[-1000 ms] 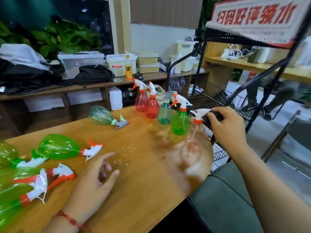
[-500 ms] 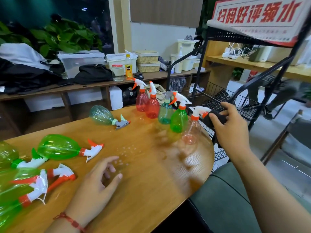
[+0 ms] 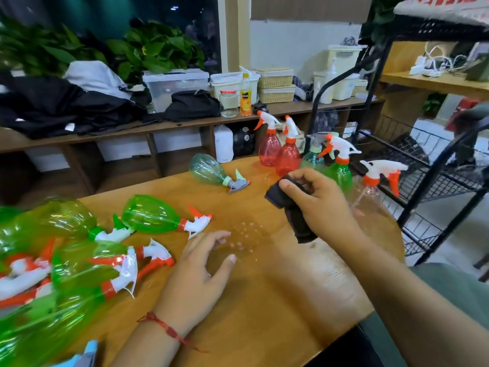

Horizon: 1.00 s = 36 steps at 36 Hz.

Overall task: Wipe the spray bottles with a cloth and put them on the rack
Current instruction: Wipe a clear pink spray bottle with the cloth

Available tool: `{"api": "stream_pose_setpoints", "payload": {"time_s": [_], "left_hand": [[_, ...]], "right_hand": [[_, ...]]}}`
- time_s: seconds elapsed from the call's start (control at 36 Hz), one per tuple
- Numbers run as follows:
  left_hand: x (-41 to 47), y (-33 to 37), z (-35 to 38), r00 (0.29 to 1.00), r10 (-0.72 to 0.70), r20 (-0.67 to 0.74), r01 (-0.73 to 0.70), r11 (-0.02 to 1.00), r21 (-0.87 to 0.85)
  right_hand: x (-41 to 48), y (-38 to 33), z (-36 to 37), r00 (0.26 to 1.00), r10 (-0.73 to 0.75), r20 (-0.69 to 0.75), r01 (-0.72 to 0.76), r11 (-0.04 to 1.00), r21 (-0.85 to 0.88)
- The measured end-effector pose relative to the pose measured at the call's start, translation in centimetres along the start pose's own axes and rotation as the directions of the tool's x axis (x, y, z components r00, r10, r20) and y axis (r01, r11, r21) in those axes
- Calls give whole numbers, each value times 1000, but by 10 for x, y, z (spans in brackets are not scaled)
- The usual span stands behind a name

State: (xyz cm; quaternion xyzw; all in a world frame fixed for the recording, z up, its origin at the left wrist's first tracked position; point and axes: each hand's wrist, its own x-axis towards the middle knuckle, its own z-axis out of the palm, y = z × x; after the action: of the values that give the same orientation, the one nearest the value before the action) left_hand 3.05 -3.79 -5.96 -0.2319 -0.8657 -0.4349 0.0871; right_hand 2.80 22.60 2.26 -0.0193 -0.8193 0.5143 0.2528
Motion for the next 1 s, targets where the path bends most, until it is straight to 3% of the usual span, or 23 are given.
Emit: {"api": "stream_pose_setpoints", "payload": {"time_s": [0.11, 0.19, 0.33, 0.44, 0.56, 0.69, 0.81, 0.86, 1.0], "left_hand": [[4, 2, -7, 996, -77, -44, 75, 996, -46], [7, 2, -11, 975, -187, -117, 164, 970, -182], [16, -4, -23, 922, -336, -192, 224, 868, -443], [20, -10, -29, 903, -324, -283, 171, 875, -454], [21, -9, -32, 888, -253, -383, 114, 930, -348], [20, -4, -31, 876, -249, -412, 93, 927, -364], [20, -6, -33, 848, -268, -458, 92, 924, -371], [21, -8, -33, 844, -285, -454, 110, 921, -374], [24, -15, -32, 849, -373, -375, 216, 891, -398]], "right_hand": [[10, -2, 54, 985, 15, 170, -39, 989, 140], [13, -2, 90, 952, -15, 305, -69, 963, 262], [12, -3, 132, 837, -134, 531, -154, 873, 463], [14, -1, 145, 822, -242, 515, -82, 845, 528], [15, 4, 148, 888, -249, 386, 13, 854, 521], [4, 5, 153, 886, -179, 427, -112, 811, 574], [-2, 9, 152, 749, -129, 650, -291, 817, 498], [-4, 10, 151, 717, -89, 692, -350, 812, 467], [-1, 15, 149, 760, 34, 649, -451, 746, 490]]}}
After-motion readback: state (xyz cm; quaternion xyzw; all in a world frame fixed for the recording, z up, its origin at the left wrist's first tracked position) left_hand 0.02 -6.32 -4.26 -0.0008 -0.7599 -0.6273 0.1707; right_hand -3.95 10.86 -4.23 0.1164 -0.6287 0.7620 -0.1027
